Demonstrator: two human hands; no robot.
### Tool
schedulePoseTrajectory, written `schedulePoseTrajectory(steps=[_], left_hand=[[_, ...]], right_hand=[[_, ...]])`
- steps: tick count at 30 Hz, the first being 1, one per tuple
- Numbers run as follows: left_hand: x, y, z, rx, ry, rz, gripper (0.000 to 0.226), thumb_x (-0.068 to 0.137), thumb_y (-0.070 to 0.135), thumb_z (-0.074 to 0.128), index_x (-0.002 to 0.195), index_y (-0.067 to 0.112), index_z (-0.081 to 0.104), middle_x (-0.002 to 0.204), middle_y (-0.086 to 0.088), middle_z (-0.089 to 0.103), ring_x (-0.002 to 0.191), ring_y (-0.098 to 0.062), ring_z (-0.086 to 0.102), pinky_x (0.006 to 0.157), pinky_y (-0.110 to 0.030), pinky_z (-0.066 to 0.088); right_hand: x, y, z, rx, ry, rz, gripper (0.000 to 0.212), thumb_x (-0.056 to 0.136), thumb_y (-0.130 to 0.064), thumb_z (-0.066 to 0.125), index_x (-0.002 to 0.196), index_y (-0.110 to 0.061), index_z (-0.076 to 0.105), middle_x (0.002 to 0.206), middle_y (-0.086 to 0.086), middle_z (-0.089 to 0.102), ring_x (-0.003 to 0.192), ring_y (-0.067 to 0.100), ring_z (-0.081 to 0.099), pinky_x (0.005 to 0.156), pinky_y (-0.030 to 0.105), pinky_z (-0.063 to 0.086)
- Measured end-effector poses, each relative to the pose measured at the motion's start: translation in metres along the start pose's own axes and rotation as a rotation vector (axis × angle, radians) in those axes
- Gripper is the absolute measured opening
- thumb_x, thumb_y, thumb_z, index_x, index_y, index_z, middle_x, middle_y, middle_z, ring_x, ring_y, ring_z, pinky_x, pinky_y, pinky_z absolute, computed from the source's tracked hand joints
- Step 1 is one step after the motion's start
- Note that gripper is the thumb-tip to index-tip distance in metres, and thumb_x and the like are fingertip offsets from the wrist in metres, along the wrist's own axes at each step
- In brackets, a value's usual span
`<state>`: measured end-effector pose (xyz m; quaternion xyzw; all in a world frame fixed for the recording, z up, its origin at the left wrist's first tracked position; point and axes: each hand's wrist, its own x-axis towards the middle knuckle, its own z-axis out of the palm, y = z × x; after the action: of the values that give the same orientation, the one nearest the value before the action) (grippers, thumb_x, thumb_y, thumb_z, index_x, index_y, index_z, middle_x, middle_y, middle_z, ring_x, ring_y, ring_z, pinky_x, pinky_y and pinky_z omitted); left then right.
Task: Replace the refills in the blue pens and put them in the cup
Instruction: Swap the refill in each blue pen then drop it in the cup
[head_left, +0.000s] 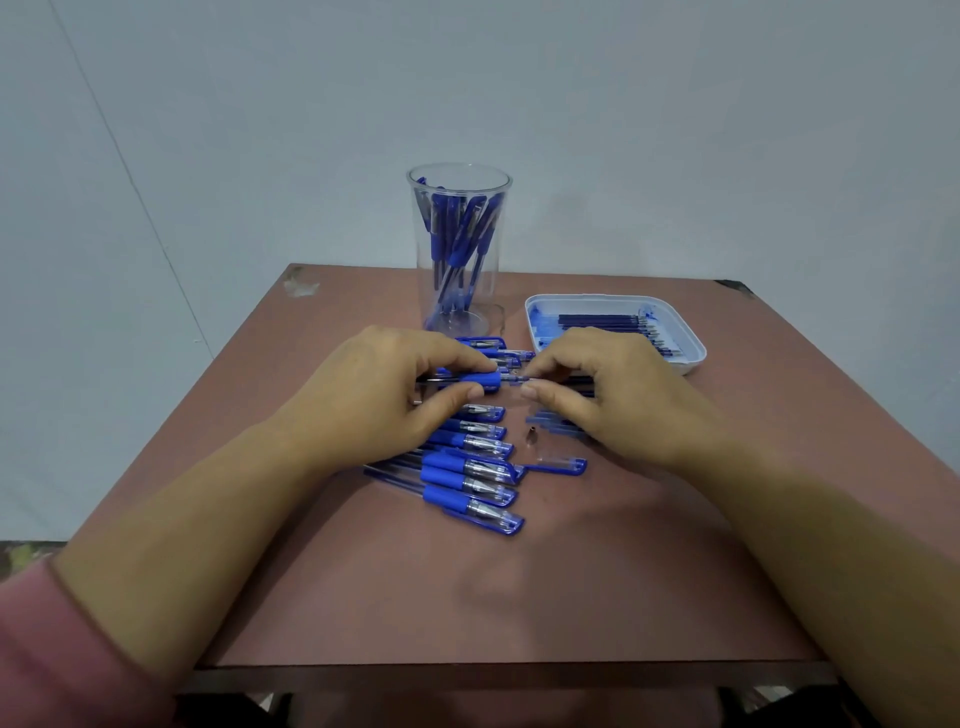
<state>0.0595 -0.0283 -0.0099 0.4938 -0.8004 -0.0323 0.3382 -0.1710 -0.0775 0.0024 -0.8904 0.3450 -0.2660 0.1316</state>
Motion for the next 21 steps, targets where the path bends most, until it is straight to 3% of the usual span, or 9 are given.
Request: schedulePoseTrajectory(steps=[4,7,10,14,17,21], left_hand=[[0.000,-0.003,-0.002,0.027,-0.012,-0.017,0.027,0.086,0.040,0.063,0.111,0.034,0.071,0.097,0.016,0.073,0.077,-0.009,0.068,0.069,-0.038,0.057],[0.000,-0.003,-0.001,0.025,-0.022,-0.022,0.027,0.086,0.039,0.063,0.111,0.034,0.071,0.099,0.017,0.073,0.080,-0.008,0.068,0.071,-0.038,0.057],[0.000,0.000,0.000,0.021,-0.021,-0.012,0.028,0.085,0.041,0.061,0.110,0.034,0.072,0.099,0.017,0.073,0.081,-0.006,0.068,0.072,-0.036,0.057],[0.000,-0.002,0.000,0.019,-0.014,-0.011,0.027,0.085,0.041,0.062,0.109,0.035,0.072,0.097,0.017,0.073,0.078,-0.007,0.068,0.070,-0.037,0.057],[0.000,-0.004,0.000,0.019,-0.005,-0.011,0.024,0.086,0.038,0.065,0.109,0.036,0.071,0.095,0.017,0.073,0.074,-0.008,0.068,0.067,-0.038,0.057],[0.000,-0.003,0.002,0.035,-0.005,0.014,0.026,0.085,0.039,0.063,0.109,0.035,0.072,0.096,0.018,0.072,0.075,-0.005,0.067,0.068,-0.035,0.057]], right_hand=[[-0.004,0.017,-0.016,-0.062,-0.048,0.045,0.009,0.084,-0.035,0.070,0.091,-0.029,0.070,0.088,-0.016,0.064,0.086,-0.002,0.060,0.076,0.015,0.046],[-0.007,0.018,-0.015,-0.009,-0.019,0.024,0.026,0.080,-0.038,0.074,0.105,-0.032,0.069,0.097,-0.023,0.064,0.094,-0.009,0.059,0.080,0.004,0.041],[-0.005,0.009,-0.006,0.052,0.007,-0.027,0.025,0.082,-0.036,0.072,0.107,-0.031,0.071,0.095,-0.025,0.064,0.094,-0.007,0.060,0.082,0.006,0.043],[-0.003,0.011,-0.006,0.044,0.009,-0.027,0.012,0.086,-0.024,0.071,0.094,-0.033,0.071,0.086,-0.023,0.065,0.085,-0.003,0.062,0.075,0.008,0.044],[-0.006,0.020,-0.013,0.009,0.022,-0.014,0.022,0.085,-0.021,0.071,0.086,-0.042,0.062,0.081,-0.024,0.064,0.081,-0.002,0.061,0.071,0.008,0.042],[-0.005,0.015,-0.009,-0.004,0.027,-0.040,0.017,0.080,-0.034,0.070,0.097,-0.040,0.067,0.090,-0.021,0.067,0.090,0.001,0.059,0.077,0.014,0.044]])
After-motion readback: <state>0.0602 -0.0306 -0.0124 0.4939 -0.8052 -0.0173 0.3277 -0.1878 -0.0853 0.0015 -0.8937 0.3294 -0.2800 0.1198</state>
